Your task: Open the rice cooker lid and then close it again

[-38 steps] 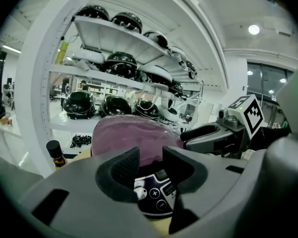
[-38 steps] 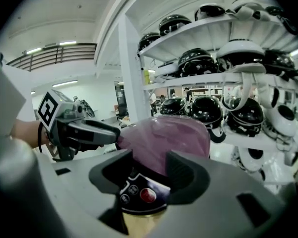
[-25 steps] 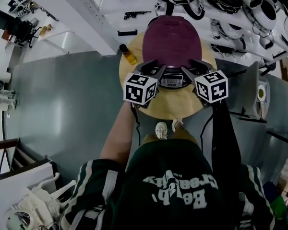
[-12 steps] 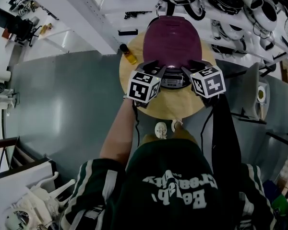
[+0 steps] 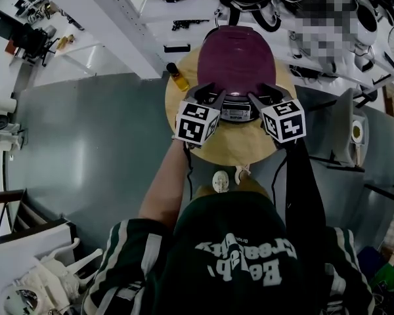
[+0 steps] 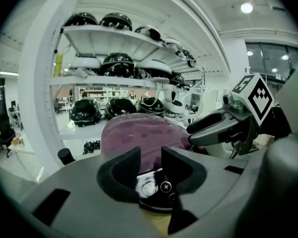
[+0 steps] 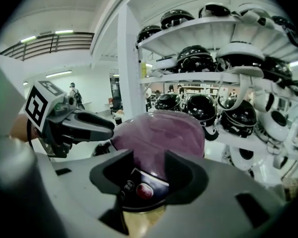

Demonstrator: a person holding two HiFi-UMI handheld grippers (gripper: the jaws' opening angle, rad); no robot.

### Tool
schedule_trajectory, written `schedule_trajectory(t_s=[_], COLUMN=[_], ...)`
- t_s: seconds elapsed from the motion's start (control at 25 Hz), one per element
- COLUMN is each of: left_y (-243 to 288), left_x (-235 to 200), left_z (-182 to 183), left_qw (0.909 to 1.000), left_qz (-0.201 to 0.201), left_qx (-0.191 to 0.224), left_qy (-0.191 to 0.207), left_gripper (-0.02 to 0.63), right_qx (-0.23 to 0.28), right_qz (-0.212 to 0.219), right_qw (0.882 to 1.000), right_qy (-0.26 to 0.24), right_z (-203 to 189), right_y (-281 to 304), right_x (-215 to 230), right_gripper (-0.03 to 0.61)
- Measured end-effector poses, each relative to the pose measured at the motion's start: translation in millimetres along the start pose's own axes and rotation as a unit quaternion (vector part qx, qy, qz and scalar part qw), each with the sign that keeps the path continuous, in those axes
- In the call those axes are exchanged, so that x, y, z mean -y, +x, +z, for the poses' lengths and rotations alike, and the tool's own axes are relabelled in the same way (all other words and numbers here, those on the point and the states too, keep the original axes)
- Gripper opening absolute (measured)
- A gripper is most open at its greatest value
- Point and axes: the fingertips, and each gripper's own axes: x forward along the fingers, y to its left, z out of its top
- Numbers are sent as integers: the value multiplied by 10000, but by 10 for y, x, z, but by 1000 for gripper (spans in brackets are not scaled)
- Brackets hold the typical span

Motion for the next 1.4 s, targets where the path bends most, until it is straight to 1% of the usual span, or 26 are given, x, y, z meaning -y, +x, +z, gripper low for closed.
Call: schedule_trajectory(t_s=[0.16,0.24,0.36,0.44,0.6,0.76,0.92,0.96,1.0,1.04,1.08,1.12,1.16,1.28,1.4], left_y=[-132,-226,-413,-545,-769,-963,-1106,-1124,-1139,-1152,-1161,-1168,-1174,-1199,-1195], left_x=[-15,-6,8,25,71,164,201,207,211,212,212,214,217,227,220], left_z=[196,359,619,758,953,1113,1142,1128,1112,1095,1076,1055,1032,1002,1012], left_qw=[9990,9973,9912,9866,9797,9731,9706,9708,9713,9717,9722,9726,9731,9735,9733], left_qz=[245,359,548,629,669,619,608,585,564,551,542,528,511,462,421], left_qx=[355,613,1151,1436,1796,2083,2171,2163,2145,2123,2104,2086,2069,2055,2069], left_qy=[71,177,361,455,595,770,839,851,862,872,878,876,871,886,905], left_gripper=[130,130,130,130,130,130,130,130,120,94,42,2,2,2,2], right_qx=[538,827,1284,1561,2023,2204,2222,2220,2220,2223,2231,2249,2276,2352,2275], right_qz=[-144,-208,-331,-428,-676,-746,-768,-775,-795,-834,-892,-956,-1008,-1094,-1149], right_qw=[9984,9964,9912,9868,9768,9720,9712,9711,9709,9705,9697,9686,9674,9641,9636], right_qy=[-2,-6,11,-46,-207,-321,-389,-406,-421,-431,-439,-449,-463,-562,-802], right_z=[237,379,556,648,815,909,936,939,941,943,946,949,952,963,946], right_y=[-156,-265,-442,-554,-774,-923,-975,-976,-977,-980,-989,-1002,-1018,-1055,-1046], right_x=[11,0,-31,-63,-99,-154,-237,-263,-287,-304,-315,-325,-338,-385,-416], right_gripper=[218,221,225,236,258,267,262,255,232,203,149,62,3,3,3])
